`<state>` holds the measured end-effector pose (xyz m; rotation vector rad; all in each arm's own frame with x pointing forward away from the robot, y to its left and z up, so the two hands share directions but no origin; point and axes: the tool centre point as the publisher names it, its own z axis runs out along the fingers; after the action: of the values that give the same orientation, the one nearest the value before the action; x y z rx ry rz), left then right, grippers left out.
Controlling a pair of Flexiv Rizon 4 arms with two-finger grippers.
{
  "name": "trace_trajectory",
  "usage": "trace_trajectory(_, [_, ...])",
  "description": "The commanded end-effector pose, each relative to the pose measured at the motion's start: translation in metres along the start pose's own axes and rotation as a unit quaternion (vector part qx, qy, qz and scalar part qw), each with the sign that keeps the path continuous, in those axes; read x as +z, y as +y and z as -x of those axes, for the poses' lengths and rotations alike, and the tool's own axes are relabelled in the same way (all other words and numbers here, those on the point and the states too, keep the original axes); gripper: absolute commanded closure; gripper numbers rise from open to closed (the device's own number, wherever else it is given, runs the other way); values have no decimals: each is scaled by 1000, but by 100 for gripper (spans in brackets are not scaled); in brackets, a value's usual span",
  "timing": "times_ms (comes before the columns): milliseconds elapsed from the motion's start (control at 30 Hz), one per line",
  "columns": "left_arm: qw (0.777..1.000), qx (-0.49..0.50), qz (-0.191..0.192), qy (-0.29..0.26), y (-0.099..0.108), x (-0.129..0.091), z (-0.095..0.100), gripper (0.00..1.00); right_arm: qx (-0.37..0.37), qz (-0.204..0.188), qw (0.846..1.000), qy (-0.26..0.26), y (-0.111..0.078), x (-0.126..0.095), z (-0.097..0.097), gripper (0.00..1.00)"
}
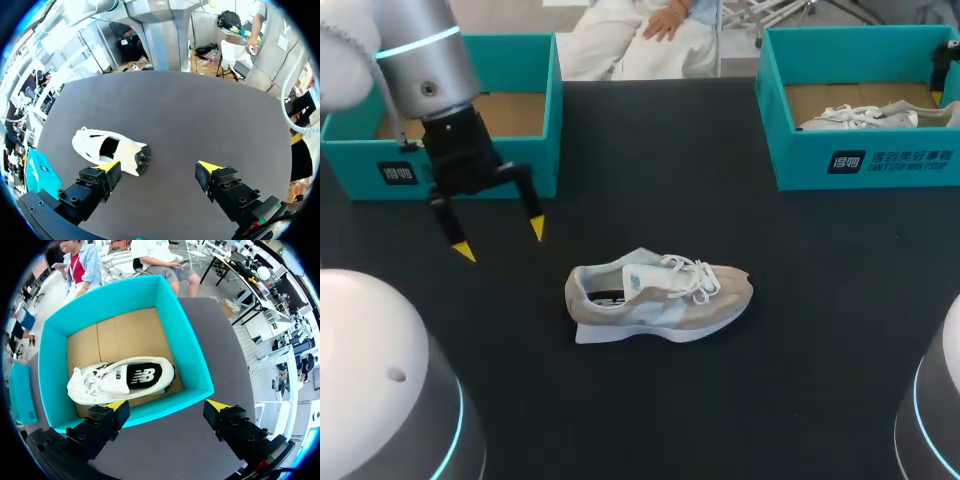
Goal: Take the shoe out of the shoebox, open the shoe tongue, remove and reinsert the insole, then place the shoe into the shoebox
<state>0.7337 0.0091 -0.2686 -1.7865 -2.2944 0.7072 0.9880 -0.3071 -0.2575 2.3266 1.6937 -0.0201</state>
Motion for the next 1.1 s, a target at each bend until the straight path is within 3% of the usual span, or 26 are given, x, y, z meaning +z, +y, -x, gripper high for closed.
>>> trace_trajectory(33, [994, -68, -29, -79, -5, -4, -10, 0, 1, 1, 1000, 0, -1, 0, 0, 0])
trace_trajectory(167, [964, -195, -66, -170, -9, -14, -25, 0, 1, 1, 1000, 0, -1, 0, 0, 0])
trace_trajectory(400, [913, -324, -103, -226, -22, -17, -44, 0, 1, 1, 1000, 0, -1, 0, 0, 0])
trace_trajectory(500, [884, -362, -137, -262, -24, -17, -53, 0, 1, 1, 1000, 0, -1, 0, 0, 0])
trace_trajectory(700, [842, -393, -188, -318, -28, -13, -72, 0, 1, 1, 1000, 0, -1, 0, 0, 0])
trace_trajectory(900, [793, -410, -223, -391, -17, -7, -93, 0, 1, 1, 1000, 0, -1, 0, 0, 0])
trace_trajectory(933, [773, -406, -257, -414, -15, -5, -97, 0, 1, 1, 1000, 0, -1, 0, 0, 0])
trace_trajectory(1000, [767, -405, -245, -433, -11, -1, -105, 0, 1, 1, 1000, 0, -1, 0, 0, 0])
trace_trajectory(1033, [750, -405, -278, -443, -10, 0, -107, 0, 1, 1, 1000, 0, -1, 0, 0, 0])
trace_trajectory(1100, [751, -411, -267, -443, -7, 5, -112, 0, 1, 1, 1000, 0, -1, 0, 0, 0])
